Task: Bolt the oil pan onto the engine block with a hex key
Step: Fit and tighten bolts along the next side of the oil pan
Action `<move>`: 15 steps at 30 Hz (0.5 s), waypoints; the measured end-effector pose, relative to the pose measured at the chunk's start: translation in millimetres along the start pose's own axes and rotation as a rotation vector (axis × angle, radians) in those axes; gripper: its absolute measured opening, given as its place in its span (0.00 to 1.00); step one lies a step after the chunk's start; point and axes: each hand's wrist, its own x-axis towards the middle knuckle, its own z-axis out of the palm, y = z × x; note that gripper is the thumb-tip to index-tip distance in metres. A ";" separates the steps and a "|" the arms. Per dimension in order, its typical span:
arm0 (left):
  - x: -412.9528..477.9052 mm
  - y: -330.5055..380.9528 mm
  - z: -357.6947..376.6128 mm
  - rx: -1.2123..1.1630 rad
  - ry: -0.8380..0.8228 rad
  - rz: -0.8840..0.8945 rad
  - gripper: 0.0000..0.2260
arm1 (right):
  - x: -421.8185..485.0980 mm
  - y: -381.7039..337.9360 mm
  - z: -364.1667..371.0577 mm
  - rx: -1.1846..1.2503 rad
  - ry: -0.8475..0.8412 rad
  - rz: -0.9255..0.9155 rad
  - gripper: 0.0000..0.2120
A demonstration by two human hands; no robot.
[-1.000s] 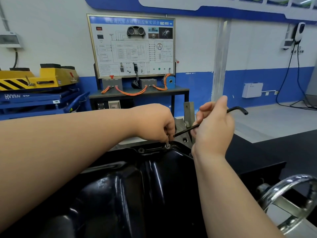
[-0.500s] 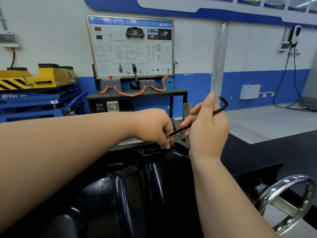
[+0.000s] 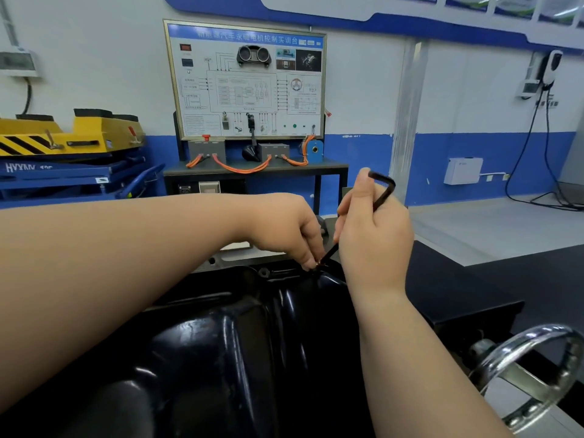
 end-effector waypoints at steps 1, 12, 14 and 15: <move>-2.6 -0.4 -0.9 -0.048 -0.009 0.000 0.11 | -0.5 -0.1 -0.3 -0.005 -0.009 -0.011 0.23; -4.3 -0.9 -1.9 -0.133 -0.037 0.001 0.15 | 2.1 -0.7 0.2 -0.033 -0.009 -0.028 0.23; -4.7 -2.3 -2.7 -0.147 -0.039 -0.004 0.14 | 1.0 -2.4 0.2 -0.037 -0.020 -0.040 0.23; -4.9 -2.8 -3.4 -0.158 -0.037 -0.005 0.14 | 0.3 -3.3 0.0 -0.040 -0.028 -0.050 0.23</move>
